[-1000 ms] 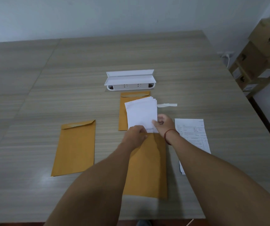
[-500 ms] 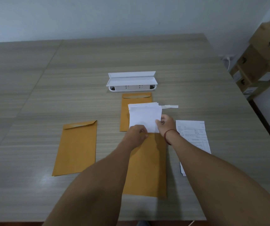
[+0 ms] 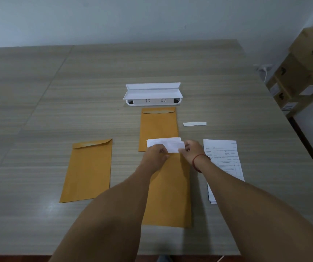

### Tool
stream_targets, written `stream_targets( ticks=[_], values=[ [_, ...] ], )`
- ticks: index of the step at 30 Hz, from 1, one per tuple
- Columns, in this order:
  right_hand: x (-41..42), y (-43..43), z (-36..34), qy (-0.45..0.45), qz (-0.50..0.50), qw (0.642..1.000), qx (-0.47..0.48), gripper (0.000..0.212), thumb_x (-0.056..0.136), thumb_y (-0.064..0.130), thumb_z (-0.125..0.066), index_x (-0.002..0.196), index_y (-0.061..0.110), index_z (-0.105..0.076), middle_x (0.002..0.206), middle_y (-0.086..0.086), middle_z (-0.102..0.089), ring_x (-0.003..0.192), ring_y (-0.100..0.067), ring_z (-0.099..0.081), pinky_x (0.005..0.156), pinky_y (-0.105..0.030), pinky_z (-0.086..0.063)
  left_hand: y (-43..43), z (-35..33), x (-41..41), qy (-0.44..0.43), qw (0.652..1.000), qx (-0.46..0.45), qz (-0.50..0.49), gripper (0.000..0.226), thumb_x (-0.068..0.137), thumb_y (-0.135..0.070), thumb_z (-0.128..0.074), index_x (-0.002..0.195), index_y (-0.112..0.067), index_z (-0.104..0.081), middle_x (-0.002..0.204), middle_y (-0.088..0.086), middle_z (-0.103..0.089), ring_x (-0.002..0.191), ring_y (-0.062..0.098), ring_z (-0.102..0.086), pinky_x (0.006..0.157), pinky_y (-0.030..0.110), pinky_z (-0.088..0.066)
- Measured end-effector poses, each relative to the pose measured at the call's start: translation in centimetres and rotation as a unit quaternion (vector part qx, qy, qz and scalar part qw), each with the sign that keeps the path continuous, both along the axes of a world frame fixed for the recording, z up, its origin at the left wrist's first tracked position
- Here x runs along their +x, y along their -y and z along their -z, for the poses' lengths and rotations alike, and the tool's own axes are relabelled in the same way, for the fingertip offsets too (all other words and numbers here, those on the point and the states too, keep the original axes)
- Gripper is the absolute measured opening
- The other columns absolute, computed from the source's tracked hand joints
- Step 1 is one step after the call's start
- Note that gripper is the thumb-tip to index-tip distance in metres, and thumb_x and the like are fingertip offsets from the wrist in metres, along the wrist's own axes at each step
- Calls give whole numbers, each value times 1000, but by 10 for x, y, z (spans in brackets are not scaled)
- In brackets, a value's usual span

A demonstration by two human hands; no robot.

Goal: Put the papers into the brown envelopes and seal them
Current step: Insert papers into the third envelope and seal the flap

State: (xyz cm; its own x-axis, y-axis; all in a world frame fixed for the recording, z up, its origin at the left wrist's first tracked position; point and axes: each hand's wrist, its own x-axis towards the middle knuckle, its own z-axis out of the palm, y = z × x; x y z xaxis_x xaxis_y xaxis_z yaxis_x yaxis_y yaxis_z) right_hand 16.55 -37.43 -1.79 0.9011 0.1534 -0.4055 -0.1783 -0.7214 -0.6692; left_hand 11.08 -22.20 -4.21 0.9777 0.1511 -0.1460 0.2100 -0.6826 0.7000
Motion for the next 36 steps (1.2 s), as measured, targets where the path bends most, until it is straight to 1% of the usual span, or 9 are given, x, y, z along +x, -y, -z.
stream_targets(
  ticks=[6,10,14,17,20,23,28,31,36],
  values=[
    [0,-2,-10,31,37,994,102,34,94,17,-57,128,19,-55,110,-5,-60,96,-18,-56,83,-29,-45,0,-3,-1,-11,1000,-9,15,4,84,-11,-67,87,-8,-66,86,-3,-60,81,14,-52,76,24,-42],
    [-2,-1,-10,40,-44,998,9,30,94,18,-57,124,17,-60,121,-6,-64,110,-24,-60,96,-36,-48,-1,-6,-2,-4,1000,-16,1,5,85,-9,-67,89,-5,-66,90,2,-64,82,13,-52,75,22,-40],
    [-4,1,-10,43,-71,997,-7,25,94,25,-58,116,15,-64,115,-6,-67,106,-23,-61,92,-35,-49,-1,-4,-5,-16,1000,-11,-10,8,86,-9,-67,91,-4,-66,96,11,-68,83,16,-54,75,23,-39],
    [-4,0,-10,42,-84,996,-14,25,95,24,-57,114,11,-67,112,-7,-68,105,-23,-62,88,-29,-46,-1,-4,-7,-12,1000,17,-6,11,85,-12,-69,92,-4,-69,103,12,-63,100,23,-56,83,22,-39],
    [-3,1,-8,35,-109,992,-49,25,94,21,-57,114,10,-66,113,-9,-68,103,-24,-62,87,-30,-46,-1,-6,-13,5,993,118,-9,20,85,-24,-70,102,-13,-71,122,4,-51,118,20,-45,99,29,-34],
    [-5,1,-7,43,-123,990,-59,28,95,15,-54,121,17,-62,116,-7,-66,105,-24,-62,88,-31,-48,0,-7,-17,7,984,180,-7,23,87,-32,-66,106,-20,-69,135,-5,-44,129,16,-35,102,30,-23],
    [-7,1,-4,44,-137,987,-67,20,95,15,-53,108,23,-66,110,-4,-68,95,-21,-62,78,-27,-44,-2,-10,-18,-2,982,186,-18,22,88,-35,-62,106,-24,-69,119,-8,-55,118,12,-45,97,33,-23],
    [-7,0,-3,43,-132,988,-69,17,94,17,-55,104,22,-68,108,-2,-69,96,-20,-63,83,-30,-50,-2,-11,-19,0,984,179,-22,19,89,-34,-62,104,-25,-68,114,-8,-57,112,11,-51,91,33,-23],
    [-7,-3,-1,54,-137,986,-80,29,97,9,-45,119,18,-63,111,-7,-67,99,-24,-63,83,-32,-50,0,-11,-19,-1,983,184,-17,17,90,-34,-60,103,-25,-65,114,-9,-59,110,12,-53,83,31,-21]
  ],
)
